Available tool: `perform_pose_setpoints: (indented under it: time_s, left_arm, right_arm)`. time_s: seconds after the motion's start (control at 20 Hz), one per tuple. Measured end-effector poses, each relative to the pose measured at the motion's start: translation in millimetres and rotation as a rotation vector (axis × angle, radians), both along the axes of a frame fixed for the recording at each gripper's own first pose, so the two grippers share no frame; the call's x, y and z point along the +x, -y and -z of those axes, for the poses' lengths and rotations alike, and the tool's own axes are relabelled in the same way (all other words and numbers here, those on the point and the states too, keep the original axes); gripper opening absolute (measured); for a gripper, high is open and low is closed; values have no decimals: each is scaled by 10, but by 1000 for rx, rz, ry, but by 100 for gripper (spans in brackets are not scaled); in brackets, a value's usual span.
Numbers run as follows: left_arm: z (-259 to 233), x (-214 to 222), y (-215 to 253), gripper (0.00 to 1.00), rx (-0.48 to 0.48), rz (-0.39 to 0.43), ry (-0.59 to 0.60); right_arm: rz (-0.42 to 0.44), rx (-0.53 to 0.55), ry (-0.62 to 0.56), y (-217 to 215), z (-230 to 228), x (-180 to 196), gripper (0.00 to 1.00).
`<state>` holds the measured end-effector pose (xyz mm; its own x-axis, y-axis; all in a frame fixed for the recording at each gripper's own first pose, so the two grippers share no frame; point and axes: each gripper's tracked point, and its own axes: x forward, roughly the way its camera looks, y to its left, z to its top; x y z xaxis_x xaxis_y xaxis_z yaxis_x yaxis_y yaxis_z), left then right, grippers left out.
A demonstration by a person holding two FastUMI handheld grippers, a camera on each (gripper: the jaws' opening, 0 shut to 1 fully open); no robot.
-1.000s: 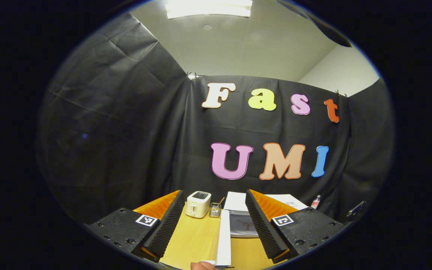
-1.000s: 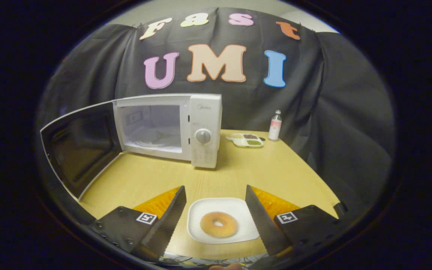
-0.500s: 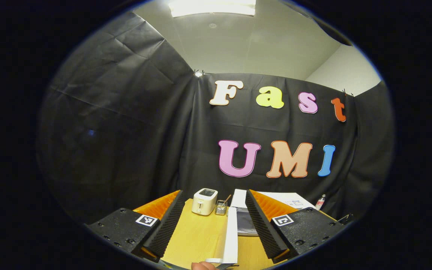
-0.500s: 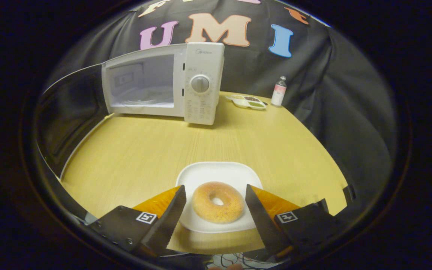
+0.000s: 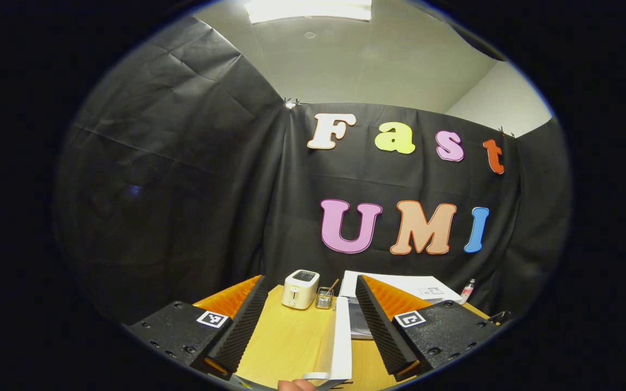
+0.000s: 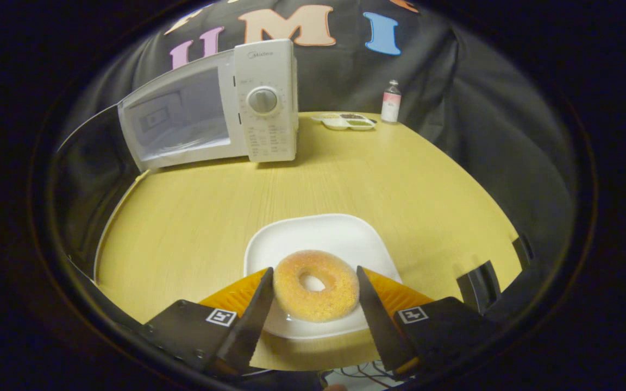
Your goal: Open the microwave oven with the left hand, put the food in, and close the microwave oven.
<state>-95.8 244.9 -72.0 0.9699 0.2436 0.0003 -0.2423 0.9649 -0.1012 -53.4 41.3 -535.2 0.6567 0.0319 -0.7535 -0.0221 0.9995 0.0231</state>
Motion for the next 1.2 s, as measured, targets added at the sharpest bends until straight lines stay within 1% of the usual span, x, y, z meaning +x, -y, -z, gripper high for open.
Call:
perform_pose_setpoints:
  time_s: [0.05,0.1,0.25,0.3,0.35,0.4,0.45,0.5,0.55,0.6,0.65,0.7,0.85,0.9,0.95,1.0,1.05,1.2]
  left_arm:
    - [2,9,-8,95,2,1,-1]
    - [28,15,-9,92,2,4,-5]
    - [53,33,-9,95,-3,12,-12]
    - [51,34,-15,95,-5,11,-12]
    - [51,38,-25,95,-7,10,-9]
    - [47,45,-18,95,-8,9,-8]
    - [47,52,-16,95,-8,10,-8]
    - [46,66,1,92,-7,12,-5]
    - [40,82,17,95,-6,16,-4]
    - [48,95,24,92,-5,20,-7]
    - [66,107,38,92,-6,24,-11]
    - [92,131,50,95,-8,27,-17]
    - [141,162,56,95,-20,28,-34]
    - [164,168,40,95,-19,23,-42]
    - [154,168,38,95,-14,20,-42]
    - [154,173,28,92,-10,17,-41]
    - [161,174,20,95,-5,12,-47]
    - [258,177,28,95,4,6,-86]
  right_arm:
    - [2,-2,-2,-6,-13,15,84]
    - [3,3,-7,-13,-2,-3,80]
    - [15,22,-19,-16,3,-2,80]
    - [29,43,-25,-37,-2,-13,86]
    - [47,65,-24,-62,-30,-3,86]
    - [58,83,-20,-98,-63,25,80]
    - [65,105,-18,-150,-92,38,85]
    - [75,136,-17,-219,-135,68,85]
    - [87,177,-13,-316,-191,118,80]
    - [100,238,-1,-457,-278,193,81]
    - [109,292,11,-604,-358,290,81]
    - [109,346,25,-772,-459,401,85]
    - [102,475,69,-1244,-741,730,86]
    - [99,505,83,-1387,-822,844,80]
    - [92,532,106,-1537,-904,965,80]
    - [86,554,122,-1696,-961,1075,80]
    - [83,576,134,-1843,-1005,1165,80]
    - [95,614,166,-2204,-1043,1418,79]
